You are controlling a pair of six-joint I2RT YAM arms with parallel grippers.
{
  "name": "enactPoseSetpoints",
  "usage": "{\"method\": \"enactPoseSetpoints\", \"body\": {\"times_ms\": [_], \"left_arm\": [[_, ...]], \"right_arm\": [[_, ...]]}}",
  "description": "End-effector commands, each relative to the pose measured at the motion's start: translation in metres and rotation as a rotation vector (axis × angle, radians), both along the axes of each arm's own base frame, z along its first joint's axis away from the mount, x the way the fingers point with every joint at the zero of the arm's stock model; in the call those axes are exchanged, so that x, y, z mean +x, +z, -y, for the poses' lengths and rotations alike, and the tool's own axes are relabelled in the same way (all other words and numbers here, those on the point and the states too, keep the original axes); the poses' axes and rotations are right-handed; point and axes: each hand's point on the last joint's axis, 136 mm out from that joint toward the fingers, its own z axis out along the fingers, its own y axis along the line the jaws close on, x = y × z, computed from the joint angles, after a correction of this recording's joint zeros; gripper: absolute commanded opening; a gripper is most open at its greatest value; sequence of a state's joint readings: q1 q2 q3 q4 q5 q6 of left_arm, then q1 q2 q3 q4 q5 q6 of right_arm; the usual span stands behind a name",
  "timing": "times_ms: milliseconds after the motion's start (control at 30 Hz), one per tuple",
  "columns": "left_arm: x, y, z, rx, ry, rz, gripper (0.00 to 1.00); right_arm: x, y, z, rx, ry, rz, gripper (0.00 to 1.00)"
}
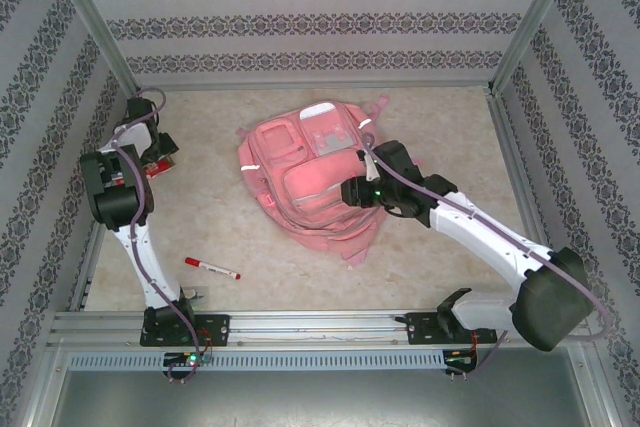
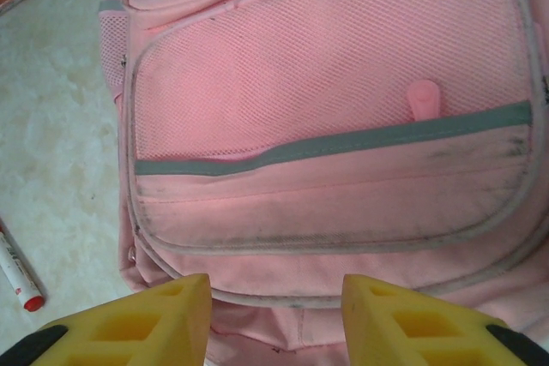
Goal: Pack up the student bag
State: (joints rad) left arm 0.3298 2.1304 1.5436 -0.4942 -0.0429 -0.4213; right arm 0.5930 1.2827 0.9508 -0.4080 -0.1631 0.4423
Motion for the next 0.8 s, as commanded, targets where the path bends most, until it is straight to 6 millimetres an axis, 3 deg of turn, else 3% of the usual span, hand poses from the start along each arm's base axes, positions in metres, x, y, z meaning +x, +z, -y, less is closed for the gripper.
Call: {"method": "enactPoseSetpoints", "body": {"times_ms": [0,233,467,533,633,767], "left_arm": [[-0.053,-0.038,0.063,-0.264,0.039,-0.132,0.75],[-0.111,-0.021,0.158,-0.274,-0.081,-0.144,0.74],[-0.165,0.000,0.257,-0.422,-0.218,-0.128,0.74],[-0.174,0.015,0.267,-0.432,-0.228,-0.122,0.74],[-0.179,0.045,0.262,-0.409,-0.208,-0.071,0.75],[-0.178,0.088,0.220,-0.237,-0.185,-0.047,0.77]], "right_arm": [[0.009,0.018,-0.015,0.025,0.007,0.041,0.44],[0.005,0.016,-0.055,0.072,0.100,-0.022,0.43],[-0.032,-0.001,-0.117,0.181,0.331,-0.195,0.43],[-0.041,-0.010,-0.135,0.201,0.378,-0.270,0.43],[-0.055,-0.025,-0.169,0.226,0.435,-0.369,0.44],[-0.056,-0.040,-0.215,0.235,0.436,-0.412,0.44]]}}
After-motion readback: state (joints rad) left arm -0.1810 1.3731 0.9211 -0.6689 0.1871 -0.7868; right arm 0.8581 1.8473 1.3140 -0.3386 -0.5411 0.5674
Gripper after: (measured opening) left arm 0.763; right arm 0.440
